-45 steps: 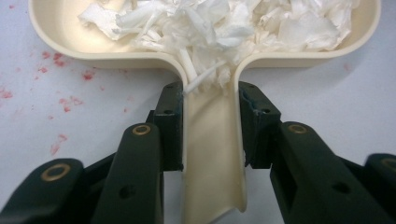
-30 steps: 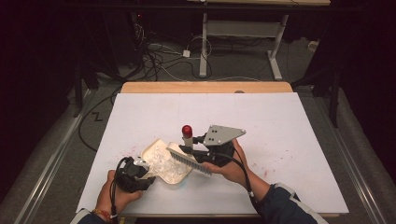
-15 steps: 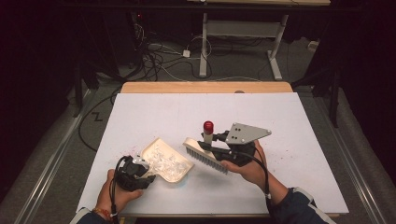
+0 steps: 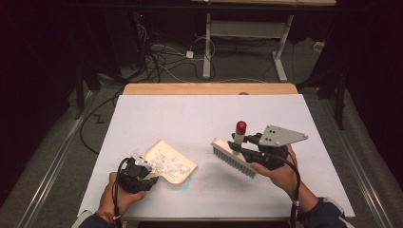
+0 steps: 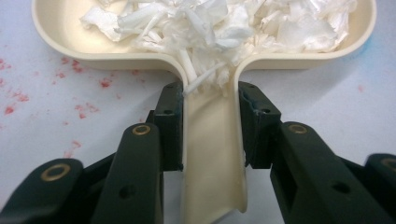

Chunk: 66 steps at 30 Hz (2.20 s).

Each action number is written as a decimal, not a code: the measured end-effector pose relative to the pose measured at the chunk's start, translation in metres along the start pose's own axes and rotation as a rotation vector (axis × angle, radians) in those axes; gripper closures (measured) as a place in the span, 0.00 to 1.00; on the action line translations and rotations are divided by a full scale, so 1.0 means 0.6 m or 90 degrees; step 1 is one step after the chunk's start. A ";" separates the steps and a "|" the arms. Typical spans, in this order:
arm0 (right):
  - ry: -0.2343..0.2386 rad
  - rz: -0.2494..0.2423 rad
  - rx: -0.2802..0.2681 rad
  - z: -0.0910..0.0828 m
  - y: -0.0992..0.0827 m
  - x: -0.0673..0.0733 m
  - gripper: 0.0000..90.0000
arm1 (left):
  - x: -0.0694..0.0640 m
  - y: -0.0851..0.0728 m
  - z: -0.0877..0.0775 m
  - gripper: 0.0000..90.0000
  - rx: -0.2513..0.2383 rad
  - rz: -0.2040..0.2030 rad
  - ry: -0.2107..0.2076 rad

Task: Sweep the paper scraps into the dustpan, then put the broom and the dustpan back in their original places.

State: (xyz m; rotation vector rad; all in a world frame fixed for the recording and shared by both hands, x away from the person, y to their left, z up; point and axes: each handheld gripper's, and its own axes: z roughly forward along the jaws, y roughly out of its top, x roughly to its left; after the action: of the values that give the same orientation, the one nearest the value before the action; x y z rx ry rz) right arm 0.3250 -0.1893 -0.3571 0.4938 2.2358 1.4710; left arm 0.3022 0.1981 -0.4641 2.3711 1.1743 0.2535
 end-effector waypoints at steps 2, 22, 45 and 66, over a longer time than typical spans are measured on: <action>-0.009 0.002 0.005 -0.012 -0.006 -0.005 0.78 | 0.001 0.000 0.000 0.70 -0.001 0.000 0.001; -0.045 0.037 0.020 -0.111 -0.053 -0.034 0.78 | 0.017 -0.003 -0.001 0.70 -0.017 -0.017 0.008; -0.032 0.053 0.063 -0.171 -0.085 -0.030 0.78 | 0.033 -0.005 -0.006 0.70 -0.035 -0.049 0.029; 0.012 0.092 0.088 -0.202 -0.102 -0.050 0.78 | 0.083 0.014 0.004 0.70 -0.073 -0.137 0.087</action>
State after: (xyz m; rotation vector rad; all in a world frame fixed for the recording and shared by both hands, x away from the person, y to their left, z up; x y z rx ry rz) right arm 0.2833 -0.3216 -0.3665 0.7010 2.3716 1.3994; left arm 0.3396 0.2323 -0.4644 2.1362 1.4268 0.4042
